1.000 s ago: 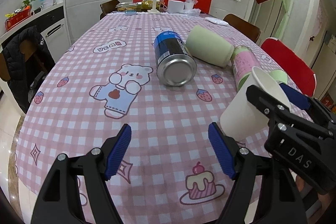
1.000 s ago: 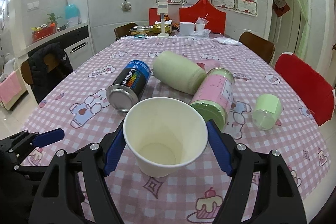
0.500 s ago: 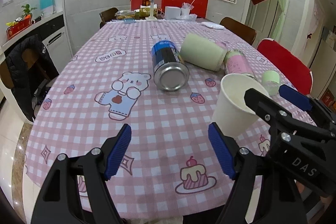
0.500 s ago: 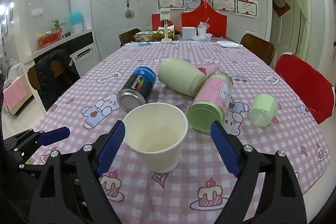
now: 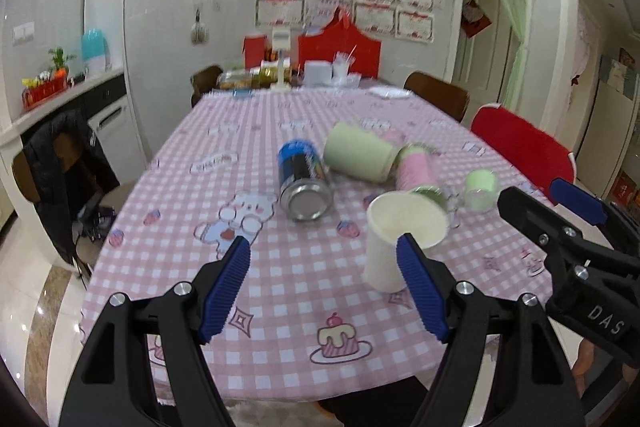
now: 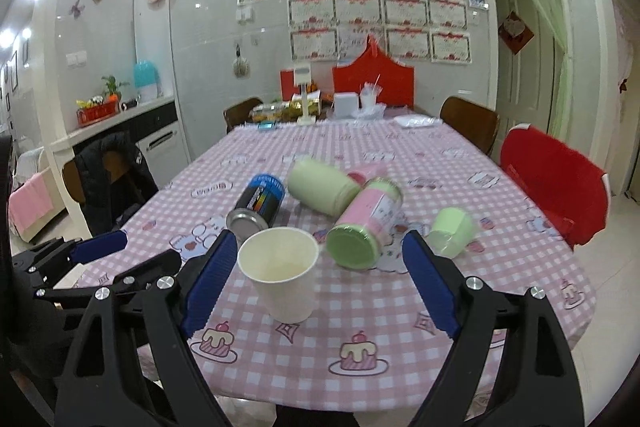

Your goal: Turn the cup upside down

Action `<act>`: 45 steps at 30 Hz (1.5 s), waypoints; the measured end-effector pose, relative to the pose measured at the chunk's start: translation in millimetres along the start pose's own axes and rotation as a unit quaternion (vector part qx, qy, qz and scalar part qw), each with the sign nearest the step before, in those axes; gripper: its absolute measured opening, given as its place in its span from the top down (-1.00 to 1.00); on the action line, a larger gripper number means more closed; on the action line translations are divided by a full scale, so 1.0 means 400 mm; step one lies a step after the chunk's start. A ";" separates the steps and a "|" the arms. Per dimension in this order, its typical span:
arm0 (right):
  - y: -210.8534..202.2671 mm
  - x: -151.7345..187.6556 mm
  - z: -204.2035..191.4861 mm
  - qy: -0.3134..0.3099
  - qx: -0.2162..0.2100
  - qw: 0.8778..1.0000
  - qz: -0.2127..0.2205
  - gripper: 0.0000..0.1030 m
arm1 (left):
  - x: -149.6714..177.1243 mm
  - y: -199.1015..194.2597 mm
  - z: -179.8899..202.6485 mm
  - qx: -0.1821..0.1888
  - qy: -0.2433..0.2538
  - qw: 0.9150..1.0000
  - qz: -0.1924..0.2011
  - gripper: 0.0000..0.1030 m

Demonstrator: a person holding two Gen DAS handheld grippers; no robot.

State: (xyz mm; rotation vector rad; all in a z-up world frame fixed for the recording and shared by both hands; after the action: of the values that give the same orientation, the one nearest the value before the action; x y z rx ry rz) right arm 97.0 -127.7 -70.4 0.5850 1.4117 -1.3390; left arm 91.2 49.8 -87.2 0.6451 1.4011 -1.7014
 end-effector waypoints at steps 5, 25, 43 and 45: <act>-0.074 0.000 0.024 -0.001 0.021 0.999 0.026 -0.59 | -0.009 -0.077 0.050 0.015 0.020 0.999 0.043 -0.45; -0.266 -0.008 0.062 -0.012 0.102 0.986 0.135 -0.83 | -0.029 -0.267 0.158 0.055 0.045 0.981 0.181 -0.47; -0.309 0.009 0.060 -0.014 0.125 0.980 0.157 -0.83 | -0.010 -0.304 0.178 0.070 0.055 0.973 0.213 -0.47; -0.310 0.011 0.061 -0.013 0.125 0.979 0.158 -0.83 | -0.010 -0.305 0.178 0.070 0.055 0.973 0.213 -0.47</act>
State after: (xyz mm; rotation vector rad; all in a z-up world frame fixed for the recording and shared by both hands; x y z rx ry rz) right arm -5.0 -182.8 -20.0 0.9136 1.0813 -1.2670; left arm -1.1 -12.0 -0.3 1.0515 1.1214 -1.4427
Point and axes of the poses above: each gripper's, at about its wrist camera, not at the fingertips, and y roughly the way its jaws point, z to its right, x to its underside, the point moved 1 cm from there along y, roughly the way its jaws point, and after that the axes turned 15 degrees about -y, right-handed, at the moved point
